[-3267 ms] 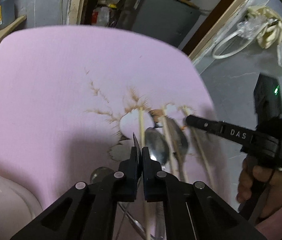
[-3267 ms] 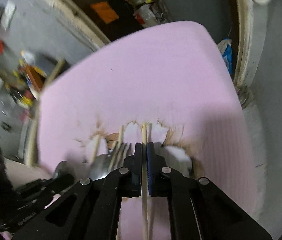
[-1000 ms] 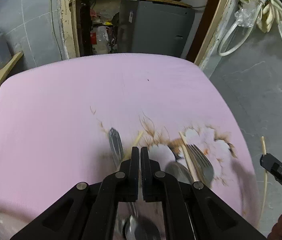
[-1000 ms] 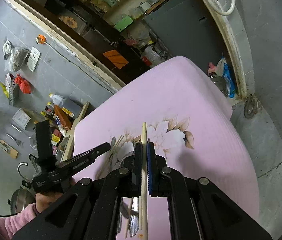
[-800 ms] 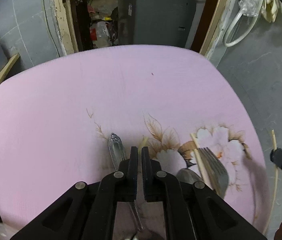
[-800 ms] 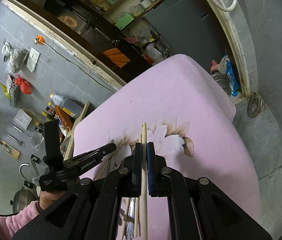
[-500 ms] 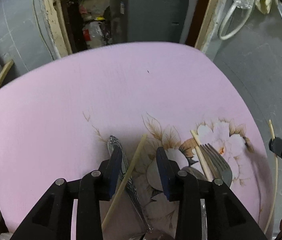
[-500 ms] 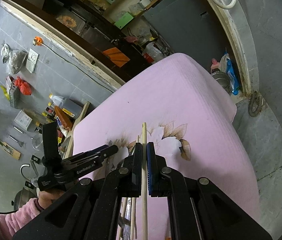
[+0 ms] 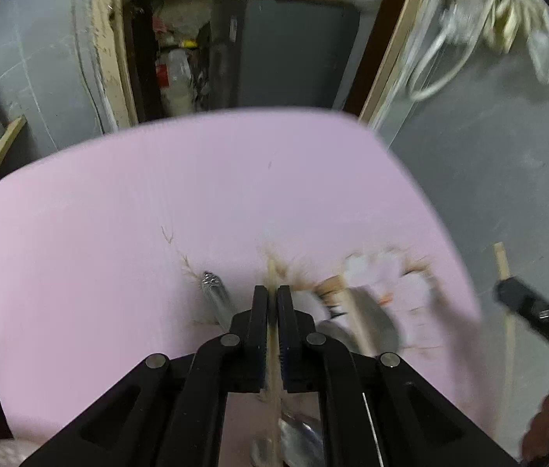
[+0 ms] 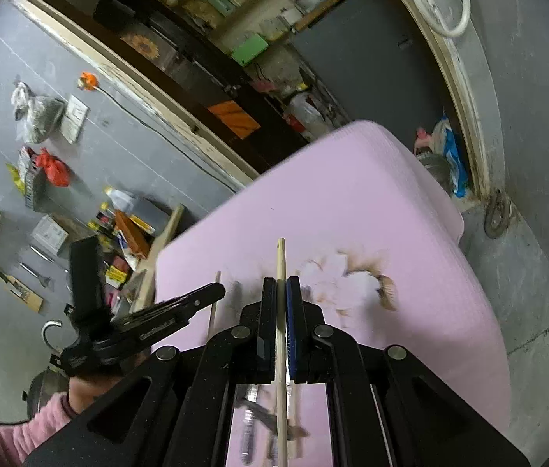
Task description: Organize utensils
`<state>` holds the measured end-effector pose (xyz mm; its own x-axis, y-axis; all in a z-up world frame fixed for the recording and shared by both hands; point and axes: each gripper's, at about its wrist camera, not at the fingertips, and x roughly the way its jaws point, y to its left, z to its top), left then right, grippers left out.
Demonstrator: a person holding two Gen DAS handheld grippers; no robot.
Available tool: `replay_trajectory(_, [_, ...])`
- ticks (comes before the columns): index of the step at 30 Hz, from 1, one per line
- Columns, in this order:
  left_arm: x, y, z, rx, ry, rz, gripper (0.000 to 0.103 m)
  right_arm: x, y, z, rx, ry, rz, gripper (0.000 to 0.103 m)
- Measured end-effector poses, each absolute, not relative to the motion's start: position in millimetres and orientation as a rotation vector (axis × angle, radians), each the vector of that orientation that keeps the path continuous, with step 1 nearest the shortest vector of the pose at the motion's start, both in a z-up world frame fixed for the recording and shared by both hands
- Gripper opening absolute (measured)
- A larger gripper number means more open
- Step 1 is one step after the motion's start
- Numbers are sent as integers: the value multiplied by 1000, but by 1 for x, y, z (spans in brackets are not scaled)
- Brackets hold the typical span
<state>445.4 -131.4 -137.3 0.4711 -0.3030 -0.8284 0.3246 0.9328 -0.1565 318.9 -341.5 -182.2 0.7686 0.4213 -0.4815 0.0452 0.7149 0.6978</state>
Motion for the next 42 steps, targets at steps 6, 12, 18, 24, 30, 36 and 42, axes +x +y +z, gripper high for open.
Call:
replay_trajectory(6, [408, -111, -86, -74, 868, -435, 5, 303, -319, -135, 730, 576, 240, 4])
replay_trajectory(12, [374, -80, -32, -143, 732, -453, 5, 289, -293, -79, 711, 437, 239, 4])
replay_trajectory(18, [346, -18, 18, -194, 584, -396, 5, 287, -253, -36, 711, 290, 264, 4])
replay_trajectory(24, [330, 62, 44, -236, 470, -256, 5, 296, -193, -13, 693, 183, 292, 4])
replay_trajectory(30, [325, 130, 44, -253, 370, -99, 5, 307, -138, -16, 630, 168, 323, 4])
replay_trajectory(36, [331, 167, 19, -303, 303, -30, 5, 319, -106, -28, 585, 150, 342, 4])
replay_trajectory(42, [337, 179, -4, -355, 257, -33, 5, 327, -96, -39, 568, 126, 306, 4])
